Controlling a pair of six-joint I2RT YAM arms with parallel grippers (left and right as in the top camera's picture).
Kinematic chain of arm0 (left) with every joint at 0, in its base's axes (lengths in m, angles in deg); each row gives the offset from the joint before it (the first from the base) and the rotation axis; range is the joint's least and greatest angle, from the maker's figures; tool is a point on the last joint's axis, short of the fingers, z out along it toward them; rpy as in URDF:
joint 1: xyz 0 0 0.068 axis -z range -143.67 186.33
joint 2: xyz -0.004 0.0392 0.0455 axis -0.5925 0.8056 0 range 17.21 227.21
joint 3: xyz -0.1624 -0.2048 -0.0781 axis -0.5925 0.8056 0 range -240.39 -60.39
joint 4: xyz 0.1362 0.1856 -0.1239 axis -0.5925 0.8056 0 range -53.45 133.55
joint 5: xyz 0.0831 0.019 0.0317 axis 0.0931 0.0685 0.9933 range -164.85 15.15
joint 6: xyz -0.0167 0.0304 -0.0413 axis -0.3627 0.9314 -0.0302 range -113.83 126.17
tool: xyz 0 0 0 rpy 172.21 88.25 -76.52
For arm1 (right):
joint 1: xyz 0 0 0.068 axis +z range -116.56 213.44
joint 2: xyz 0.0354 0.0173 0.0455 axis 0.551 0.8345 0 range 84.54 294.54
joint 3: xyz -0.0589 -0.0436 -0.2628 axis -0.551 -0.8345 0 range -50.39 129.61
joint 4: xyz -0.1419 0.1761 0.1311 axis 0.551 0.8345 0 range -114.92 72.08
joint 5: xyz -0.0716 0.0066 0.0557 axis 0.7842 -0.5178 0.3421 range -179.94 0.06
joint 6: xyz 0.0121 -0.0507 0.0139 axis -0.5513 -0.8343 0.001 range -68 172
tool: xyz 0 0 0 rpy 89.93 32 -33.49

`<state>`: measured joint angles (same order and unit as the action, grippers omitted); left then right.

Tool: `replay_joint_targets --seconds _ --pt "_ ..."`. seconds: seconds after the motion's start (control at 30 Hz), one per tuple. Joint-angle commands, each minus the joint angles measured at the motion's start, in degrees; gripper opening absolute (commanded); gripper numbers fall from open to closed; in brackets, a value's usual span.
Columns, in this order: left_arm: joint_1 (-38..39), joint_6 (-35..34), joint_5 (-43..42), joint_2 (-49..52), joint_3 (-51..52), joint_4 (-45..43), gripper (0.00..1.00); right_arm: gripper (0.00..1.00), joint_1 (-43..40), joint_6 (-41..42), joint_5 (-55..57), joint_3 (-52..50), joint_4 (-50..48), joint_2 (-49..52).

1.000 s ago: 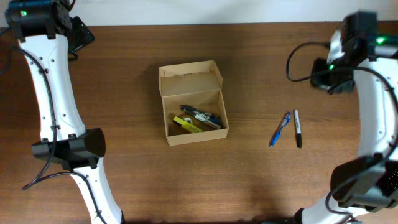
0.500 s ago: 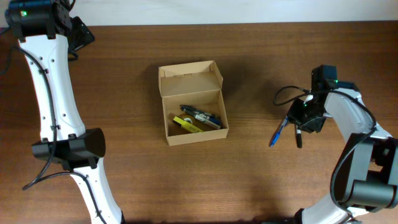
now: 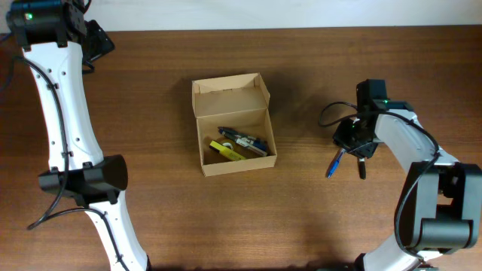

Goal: Pack container
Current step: 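Lower the right gripper onto the blue pen and grasp it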

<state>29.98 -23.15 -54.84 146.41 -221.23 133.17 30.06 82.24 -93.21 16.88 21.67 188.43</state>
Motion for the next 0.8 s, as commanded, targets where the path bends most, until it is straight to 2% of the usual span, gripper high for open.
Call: replay_joint_targets --seconds 0.0,0.27,0.47,0.5,0.6,0.63,0.67,0.77 --pt "-0.2 0.74 0.59 -1.84 -0.61 0.04 1.0 0.4 0.09 2.03 2.67 -0.74 -0.13 -0.22" --pt "-0.2 0.74 0.59 -1.84 -0.61 0.04 1.0 0.4 0.09 3.32 2.19 -3.93 0.74 -0.22" --pt "-0.2 0.74 0.59 -1.84 -0.61 0.04 1.0 0.37 0.09 4.09 0.04 -8.61 -3.26 -0.22" --pt "-0.2 0.74 0.59 -1.84 -0.61 0.04 1.0 0.27 0.11 4.79 0.02 -9.46 -3.72 -0.22" --pt "-0.2 0.74 0.59 -1.84 -0.61 0.04 1.0 0.2 0.11 4.79 0.07 -10.19 -4.04 -0.22" --pt "-0.2 0.74 0.59 -1.84 -0.61 0.04 1.0 0.15 0.11 4.79 0.07 -10.32 -4.04 -0.22" --pt "-0.2 0.74 0.59 -1.84 -0.61 0.04 1.0 0.04 0.11 4.79 0.04 -10.45 -4.17 -0.22" --pt "-0.2 0.74 0.59 -1.84 -0.61 0.04 1.0 0.04 0.11 4.79 0.02 -10.47 -4.2 -0.22"
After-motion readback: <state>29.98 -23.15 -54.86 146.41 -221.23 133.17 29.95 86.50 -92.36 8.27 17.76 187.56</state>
